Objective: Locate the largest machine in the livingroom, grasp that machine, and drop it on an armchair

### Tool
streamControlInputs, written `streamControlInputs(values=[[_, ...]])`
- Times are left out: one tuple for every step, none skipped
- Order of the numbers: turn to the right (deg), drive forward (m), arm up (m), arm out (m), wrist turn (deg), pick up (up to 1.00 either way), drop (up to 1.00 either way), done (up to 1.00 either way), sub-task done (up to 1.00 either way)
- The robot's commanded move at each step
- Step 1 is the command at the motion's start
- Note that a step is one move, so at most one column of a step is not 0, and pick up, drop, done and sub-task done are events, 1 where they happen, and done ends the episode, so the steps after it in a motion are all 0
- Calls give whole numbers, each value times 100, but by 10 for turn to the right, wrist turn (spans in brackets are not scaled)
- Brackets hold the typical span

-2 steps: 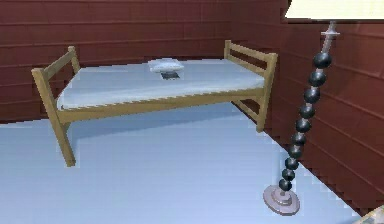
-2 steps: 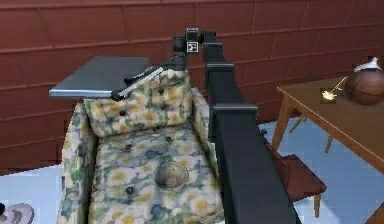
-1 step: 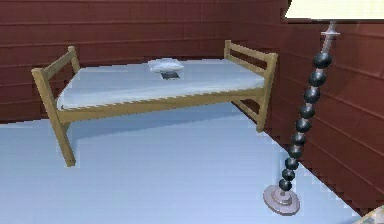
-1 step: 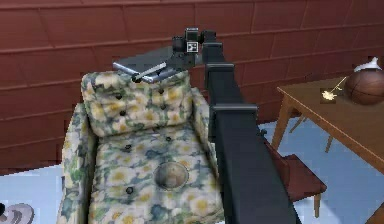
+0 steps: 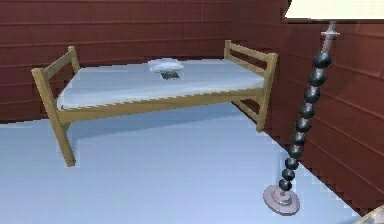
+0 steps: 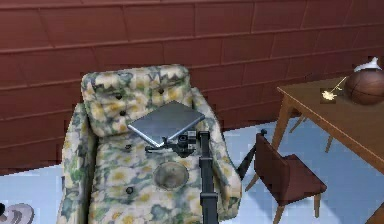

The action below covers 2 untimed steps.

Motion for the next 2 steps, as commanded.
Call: streamControlInputs(values=[[0, 0, -32, 0, 0, 0, 0, 0, 0], [0, 0, 0, 0, 0, 0, 100, 0, 0]])
